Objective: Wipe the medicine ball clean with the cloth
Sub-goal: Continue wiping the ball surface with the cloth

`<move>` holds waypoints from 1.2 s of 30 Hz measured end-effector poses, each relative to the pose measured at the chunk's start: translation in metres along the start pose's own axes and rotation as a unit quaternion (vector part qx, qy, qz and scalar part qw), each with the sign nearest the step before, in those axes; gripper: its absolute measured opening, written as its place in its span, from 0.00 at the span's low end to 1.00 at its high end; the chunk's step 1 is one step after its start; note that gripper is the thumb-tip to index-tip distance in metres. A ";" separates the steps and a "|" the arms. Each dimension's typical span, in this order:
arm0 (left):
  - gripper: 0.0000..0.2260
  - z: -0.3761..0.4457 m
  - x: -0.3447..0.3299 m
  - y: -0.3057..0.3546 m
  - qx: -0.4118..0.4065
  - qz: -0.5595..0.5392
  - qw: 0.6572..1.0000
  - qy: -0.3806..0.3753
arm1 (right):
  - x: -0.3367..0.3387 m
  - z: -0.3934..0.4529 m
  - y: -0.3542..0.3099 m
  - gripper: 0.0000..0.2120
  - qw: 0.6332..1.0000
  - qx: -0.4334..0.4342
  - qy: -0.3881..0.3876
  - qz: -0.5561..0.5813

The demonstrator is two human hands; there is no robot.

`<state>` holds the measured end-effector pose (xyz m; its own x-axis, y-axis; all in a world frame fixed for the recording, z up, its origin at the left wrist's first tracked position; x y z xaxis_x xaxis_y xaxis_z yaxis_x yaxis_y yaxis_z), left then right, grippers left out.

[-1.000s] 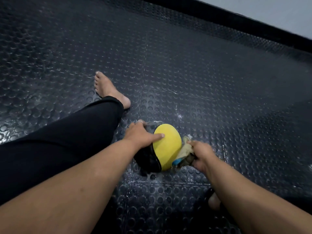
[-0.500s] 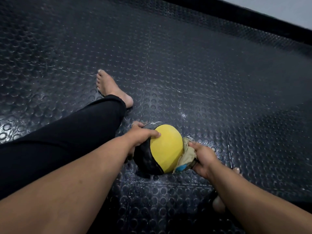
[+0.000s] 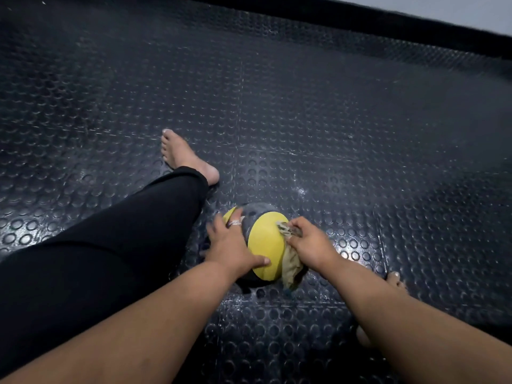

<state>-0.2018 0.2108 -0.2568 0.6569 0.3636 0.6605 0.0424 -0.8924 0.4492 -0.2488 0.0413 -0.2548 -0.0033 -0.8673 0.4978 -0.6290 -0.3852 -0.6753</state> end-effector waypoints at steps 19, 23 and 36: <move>0.65 0.027 0.000 0.012 -0.061 0.112 0.986 -0.104 | -0.007 0.035 -0.014 0.09 0.983 0.097 0.144 -0.049; 0.64 0.025 -0.005 0.014 -0.059 0.111 0.988 -0.093 | -0.006 0.037 -0.012 0.09 0.985 0.070 0.127 -0.089; 0.64 0.026 -0.004 0.019 -0.059 0.099 0.989 -0.089 | -0.007 0.029 -0.027 0.02 0.989 0.035 0.137 -0.045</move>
<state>-0.1842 0.1856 -0.2665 0.7654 0.1221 0.6319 -0.1821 -0.9006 0.3946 -0.2094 0.0483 -0.2557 -0.1670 -0.7141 0.6799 -0.5813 -0.4856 -0.6529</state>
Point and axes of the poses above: each hand's wrist, its own z-axis towards the middle knuckle, its own x-axis out of the back of the hand, y = z × x, the point moved 2 cm from there along z, towards the middle knuckle, and after that the axes turned 5 degrees about z, right-handed, at the moved point
